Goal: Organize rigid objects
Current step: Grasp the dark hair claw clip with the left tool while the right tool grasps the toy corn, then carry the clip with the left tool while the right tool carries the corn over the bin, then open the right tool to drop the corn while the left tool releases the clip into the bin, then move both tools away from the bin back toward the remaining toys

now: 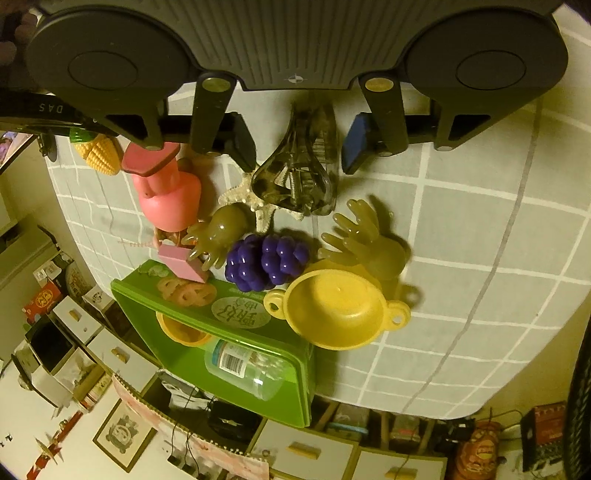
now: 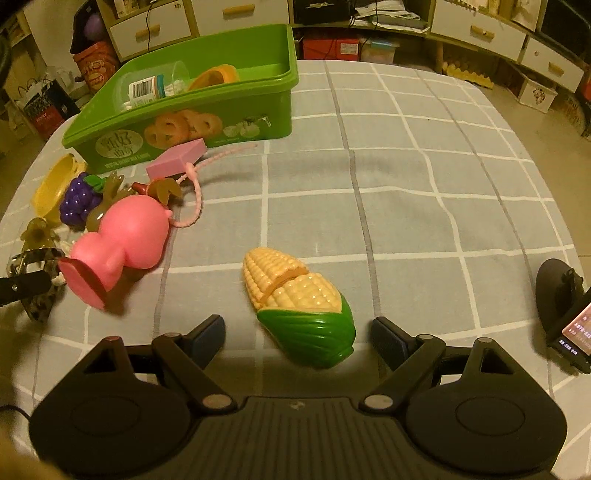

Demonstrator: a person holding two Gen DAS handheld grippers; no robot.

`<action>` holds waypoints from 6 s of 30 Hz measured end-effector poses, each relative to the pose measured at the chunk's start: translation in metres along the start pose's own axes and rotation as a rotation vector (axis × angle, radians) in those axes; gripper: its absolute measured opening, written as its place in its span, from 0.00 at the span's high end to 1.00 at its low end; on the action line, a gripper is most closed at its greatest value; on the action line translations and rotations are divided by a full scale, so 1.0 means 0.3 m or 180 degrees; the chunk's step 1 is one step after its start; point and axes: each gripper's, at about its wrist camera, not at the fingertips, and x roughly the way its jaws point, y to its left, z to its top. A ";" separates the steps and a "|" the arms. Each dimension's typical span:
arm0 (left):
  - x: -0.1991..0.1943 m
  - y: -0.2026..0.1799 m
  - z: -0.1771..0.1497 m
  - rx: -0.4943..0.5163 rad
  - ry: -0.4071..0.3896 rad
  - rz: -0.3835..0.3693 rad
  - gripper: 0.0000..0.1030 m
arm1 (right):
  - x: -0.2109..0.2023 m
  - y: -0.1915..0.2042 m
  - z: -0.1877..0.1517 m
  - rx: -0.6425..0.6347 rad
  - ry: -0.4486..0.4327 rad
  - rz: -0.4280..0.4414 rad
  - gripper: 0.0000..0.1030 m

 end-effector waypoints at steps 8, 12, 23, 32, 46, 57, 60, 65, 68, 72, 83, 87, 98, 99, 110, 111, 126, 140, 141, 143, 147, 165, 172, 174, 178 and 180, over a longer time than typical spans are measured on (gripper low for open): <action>-0.003 -0.001 0.001 -0.0010 -0.0030 -0.0011 0.63 | -0.002 0.012 0.000 -0.0073 -0.0028 -0.0064 0.35; -0.011 -0.005 0.007 0.0010 -0.0082 -0.0020 0.68 | -0.009 0.019 0.001 -0.0101 -0.0071 -0.0067 0.45; -0.040 -0.040 0.015 0.0138 -0.0216 -0.0073 0.73 | -0.026 0.023 0.001 -0.0152 -0.0199 -0.0076 0.66; -0.067 -0.077 0.018 0.0261 -0.0329 -0.0141 0.73 | -0.061 0.017 0.014 -0.0054 -0.0316 0.0072 0.66; -0.101 -0.102 0.041 0.0261 -0.0453 -0.0258 0.73 | -0.116 -0.015 0.063 0.0335 -0.0380 0.0488 0.66; -0.124 -0.135 0.085 0.0318 -0.0651 -0.0292 0.73 | -0.152 -0.031 0.123 0.0534 -0.0477 0.0595 0.66; -0.125 -0.147 0.114 0.0337 -0.0706 -0.0287 0.73 | -0.151 -0.030 0.147 0.0588 -0.0469 0.0608 0.66; -0.127 -0.179 0.167 0.0402 -0.0771 -0.0265 0.73 | -0.161 -0.019 0.201 0.0655 -0.0503 0.0661 0.66; -0.113 -0.205 0.202 0.0484 -0.0724 -0.0306 0.73 | -0.177 -0.007 0.246 0.0637 -0.0558 0.0669 0.66; -0.071 -0.233 0.262 0.0508 -0.0653 -0.0333 0.73 | -0.177 0.001 0.302 0.0621 -0.0567 0.0649 0.66; 0.029 -0.290 0.389 0.0663 -0.0691 -0.0401 0.73 | -0.116 -0.035 0.452 0.0804 -0.0660 0.0777 0.66; 0.083 -0.290 0.449 0.0722 -0.0522 -0.0522 0.73 | -0.085 -0.026 0.504 0.0829 -0.0724 0.0778 0.66; 0.215 -0.303 0.489 0.1039 -0.0241 -0.0221 0.73 | 0.024 0.064 0.595 0.0610 -0.0734 0.0455 0.66; 0.223 -0.298 0.491 0.1035 -0.0227 -0.0202 0.73 | 0.032 0.070 0.597 0.0591 -0.0727 0.0451 0.66; 0.275 -0.259 0.506 0.1013 -0.0159 -0.0016 0.73 | 0.102 0.112 0.609 0.0411 -0.0696 0.0374 0.66; 0.278 -0.257 0.509 0.1011 -0.0161 0.0004 0.73 | 0.108 0.112 0.610 0.0400 -0.0696 0.0378 0.66; 0.323 -0.213 0.506 0.1027 -0.0164 0.0269 0.71 | 0.151 0.088 0.605 0.0406 -0.0730 0.0440 0.66; 0.275 -0.232 0.505 0.1020 -0.0354 0.0059 0.20 | 0.075 0.045 0.606 0.0607 -0.0879 0.0613 0.47; 0.272 -0.234 0.503 0.1015 -0.0353 0.0050 0.19 | 0.068 0.043 0.607 0.0607 -0.0879 0.0611 0.47; 0.264 -0.237 0.499 0.1000 -0.0357 0.0048 0.14 | 0.054 0.044 0.602 0.0605 -0.0893 0.0608 0.45; 0.250 -0.249 0.487 0.0973 -0.0393 0.0062 0.12 | 0.019 0.046 0.594 0.0603 -0.0932 0.0615 0.43; 0.096 -0.226 0.423 0.0825 -0.0580 0.0011 0.02 | -0.156 0.065 0.483 0.0578 -0.1037 0.0642 0.38; 0.052 -0.206 0.384 0.0710 -0.0595 0.0032 0.02 | -0.195 0.079 0.426 0.0526 -0.1020 0.0671 0.38; 0.043 -0.204 0.374 0.0710 -0.0587 0.0061 0.02 | -0.205 0.086 0.411 0.0490 -0.1010 0.0651 0.38; 0.024 -0.204 0.343 0.0777 -0.0578 0.0119 0.02 | -0.219 0.095 0.379 0.0438 -0.1010 0.0640 0.38; 0.016 -0.201 0.324 0.0790 -0.0570 0.0133 0.02 | -0.223 0.095 0.362 0.0431 -0.0999 0.0670 0.38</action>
